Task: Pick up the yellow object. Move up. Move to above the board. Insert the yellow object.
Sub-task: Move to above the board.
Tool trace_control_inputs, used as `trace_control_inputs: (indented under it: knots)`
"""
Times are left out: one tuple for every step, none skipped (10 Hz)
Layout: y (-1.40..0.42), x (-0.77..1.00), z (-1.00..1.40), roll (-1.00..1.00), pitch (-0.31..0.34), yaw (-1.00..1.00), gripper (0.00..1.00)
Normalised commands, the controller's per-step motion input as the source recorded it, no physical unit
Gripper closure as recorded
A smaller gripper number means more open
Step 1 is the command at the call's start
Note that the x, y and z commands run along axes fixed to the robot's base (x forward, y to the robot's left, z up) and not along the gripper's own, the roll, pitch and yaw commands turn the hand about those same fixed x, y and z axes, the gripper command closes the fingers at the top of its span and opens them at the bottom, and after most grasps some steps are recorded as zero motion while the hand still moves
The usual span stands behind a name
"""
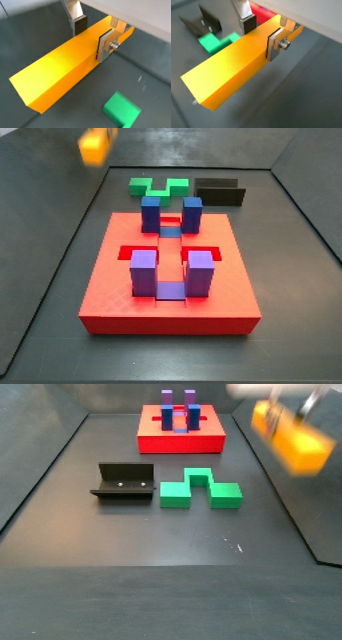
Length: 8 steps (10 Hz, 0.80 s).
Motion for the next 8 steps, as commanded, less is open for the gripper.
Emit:
trace_control_inputs:
  knots:
    - [0.00,-0.02,1.40,-0.09,0.024,-0.01,1.00]
    - [0.00,0.00,1.40,-0.09,0.052,-0.01,1.00]
    - [-0.01,-0.03,1.40,-0.09,0.084,-0.01,1.00]
    - [0.00,-0.05,0.57,-0.08,0.061,-0.01,1.00]
    - [0.01,-0.03,0.18,-0.07,0.029,-0.01,1.00]
    - [-1.40,0.82,0.19,-0.07,0.014,-0.15,1.00]
    - [-1.40,0.82,0.18,-0.04,0.026,-0.15,1.00]
    - [-1.40,0.85,0.17,0.05,0.094,-0.06,1.00]
